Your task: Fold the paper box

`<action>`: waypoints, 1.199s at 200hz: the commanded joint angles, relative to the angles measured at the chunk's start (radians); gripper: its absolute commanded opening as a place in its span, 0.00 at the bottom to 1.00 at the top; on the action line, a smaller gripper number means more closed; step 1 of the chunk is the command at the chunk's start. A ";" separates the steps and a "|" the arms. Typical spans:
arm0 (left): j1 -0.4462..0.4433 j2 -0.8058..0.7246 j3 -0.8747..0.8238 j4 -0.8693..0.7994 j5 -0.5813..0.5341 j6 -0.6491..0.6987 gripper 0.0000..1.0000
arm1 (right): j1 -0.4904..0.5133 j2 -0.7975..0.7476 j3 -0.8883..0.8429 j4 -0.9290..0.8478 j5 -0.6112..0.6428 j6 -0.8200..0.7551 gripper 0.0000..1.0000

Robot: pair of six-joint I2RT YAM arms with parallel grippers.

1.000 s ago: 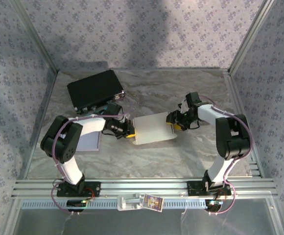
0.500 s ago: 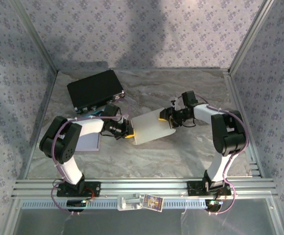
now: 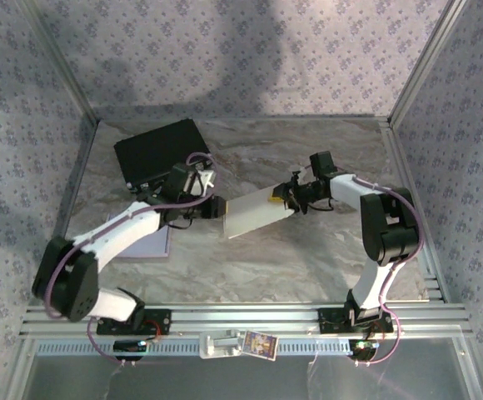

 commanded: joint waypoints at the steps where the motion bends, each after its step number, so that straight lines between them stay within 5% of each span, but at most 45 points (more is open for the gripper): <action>1: -0.092 -0.059 0.060 -0.099 -0.070 0.355 0.34 | -0.018 0.004 0.037 -0.164 -0.023 0.108 0.32; 39: -0.205 -0.038 0.145 -0.266 -0.127 0.679 0.40 | -0.030 0.046 0.112 -0.360 -0.078 0.136 0.30; 74: -0.300 0.013 0.208 -0.332 -0.258 0.839 0.43 | -0.039 0.043 0.115 -0.417 -0.095 0.191 0.29; 131: -0.353 0.078 0.227 -0.318 -0.293 0.907 0.48 | -0.053 0.050 0.094 -0.441 -0.128 0.265 0.29; 151: -0.359 0.108 0.227 -0.298 -0.342 0.913 0.56 | -0.053 0.053 0.082 -0.456 -0.144 0.268 0.27; 240: -0.371 0.200 0.254 -0.250 -0.431 0.982 0.55 | -0.059 0.055 0.027 -0.528 -0.193 0.260 0.30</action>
